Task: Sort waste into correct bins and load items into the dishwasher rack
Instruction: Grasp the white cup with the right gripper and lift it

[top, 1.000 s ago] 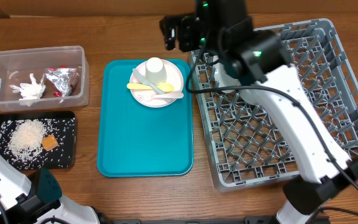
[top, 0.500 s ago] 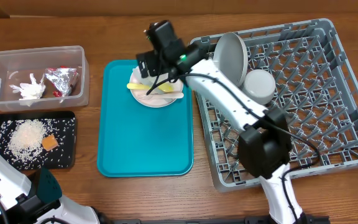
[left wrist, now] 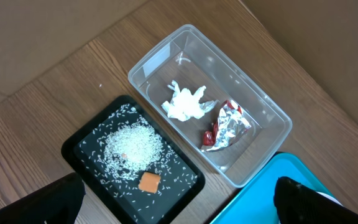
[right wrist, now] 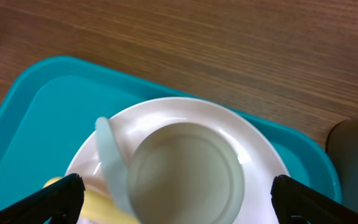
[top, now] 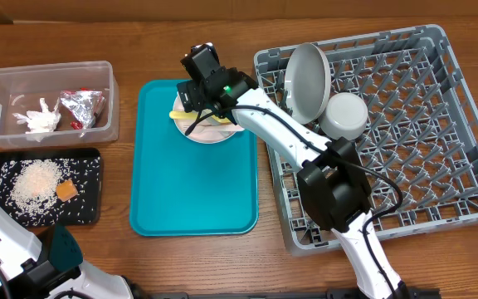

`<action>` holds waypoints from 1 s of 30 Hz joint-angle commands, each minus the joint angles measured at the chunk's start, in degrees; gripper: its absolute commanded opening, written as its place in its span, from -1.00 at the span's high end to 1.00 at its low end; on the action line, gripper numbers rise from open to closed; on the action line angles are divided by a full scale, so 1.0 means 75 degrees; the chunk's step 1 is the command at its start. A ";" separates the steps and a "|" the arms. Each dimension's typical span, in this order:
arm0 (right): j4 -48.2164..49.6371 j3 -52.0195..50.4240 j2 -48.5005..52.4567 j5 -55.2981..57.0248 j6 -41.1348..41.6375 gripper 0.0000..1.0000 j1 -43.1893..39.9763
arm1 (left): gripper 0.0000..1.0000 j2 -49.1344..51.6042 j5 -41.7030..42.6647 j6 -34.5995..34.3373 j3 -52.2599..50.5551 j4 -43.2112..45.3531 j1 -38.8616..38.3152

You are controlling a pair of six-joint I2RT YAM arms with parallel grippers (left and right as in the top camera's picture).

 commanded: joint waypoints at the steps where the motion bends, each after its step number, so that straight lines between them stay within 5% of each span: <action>1: 0.0172 0.0047 0.0143 0.0347 0.0032 -1.00 -0.0029 | -1.00 0.0076 -0.0096 0.0032 -0.0023 0.0009 -0.0003; 10: 0.0274 0.0047 0.0475 0.0344 0.0038 -0.99 -0.0032 | -1.00 0.0076 -0.0096 0.0032 -0.0023 0.0009 -0.0003; 15: 0.0350 0.0047 0.0560 0.0318 0.0035 -0.82 -0.0032 | -0.99 0.0076 -0.0096 0.0032 -0.0023 0.0009 -0.0003; 23: 0.0513 0.0047 0.0560 0.0289 0.0038 -0.46 -0.0032 | -1.00 0.0076 -0.0096 0.0032 -0.0023 0.0009 -0.0003; 30: 0.0501 0.0055 0.0551 0.0291 0.0096 0.07 -0.0032 | -1.00 0.0076 -0.0096 0.0032 -0.0020 0.0009 -0.0003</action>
